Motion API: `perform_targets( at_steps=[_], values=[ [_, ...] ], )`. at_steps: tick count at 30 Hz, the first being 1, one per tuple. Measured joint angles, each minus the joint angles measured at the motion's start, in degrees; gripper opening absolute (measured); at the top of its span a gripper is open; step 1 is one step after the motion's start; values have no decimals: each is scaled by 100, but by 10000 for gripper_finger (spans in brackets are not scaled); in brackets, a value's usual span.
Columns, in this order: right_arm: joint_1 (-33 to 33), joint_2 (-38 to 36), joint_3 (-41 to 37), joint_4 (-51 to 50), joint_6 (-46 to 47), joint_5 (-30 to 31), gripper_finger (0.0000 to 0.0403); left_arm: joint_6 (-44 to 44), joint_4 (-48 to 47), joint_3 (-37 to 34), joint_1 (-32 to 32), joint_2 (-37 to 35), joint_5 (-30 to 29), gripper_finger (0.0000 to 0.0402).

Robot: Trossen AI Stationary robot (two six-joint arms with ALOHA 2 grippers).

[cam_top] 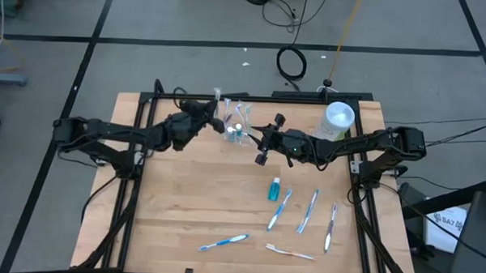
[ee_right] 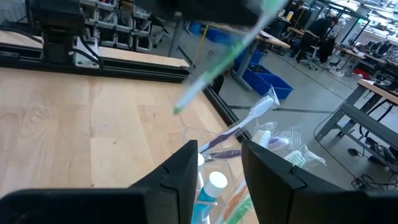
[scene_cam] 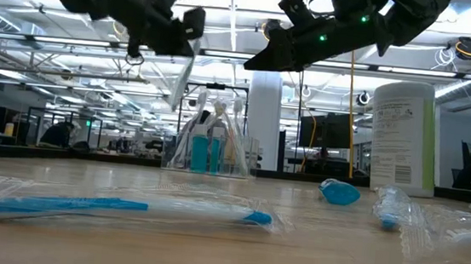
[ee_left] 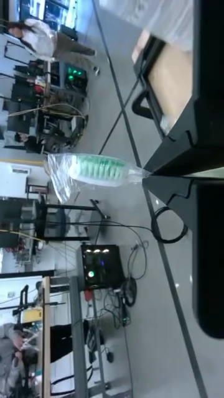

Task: Pick & Place toothbrushing station
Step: Put the green toothbrush into the left section of the organizer

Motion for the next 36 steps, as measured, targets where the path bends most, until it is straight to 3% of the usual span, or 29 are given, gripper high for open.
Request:
perform_targets(
  at_steps=[4, 9, 21, 28, 36],
  values=[
    [-12, 0, 0, 0, 0, 0, 116, 174, 680, -2, 375, 631, 438, 11],
    [-12, 0, 0, -2, 0, 0, 116, 413, 1334, -2, 598, 1214, 461, 7],
    [-12, 4, 0, -281, 0, 0, 116, 10, 1059, -2, 561, 2026, 395, 11],
    [-12, 4, 2, -482, 36, 0, 116, -76, 332, -2, 525, 2077, 120, 17],
    [-11, 4, 2, -485, 110, -5, 116, -142, 177, -2, 529, 2077, 144, 16]
  ],
)
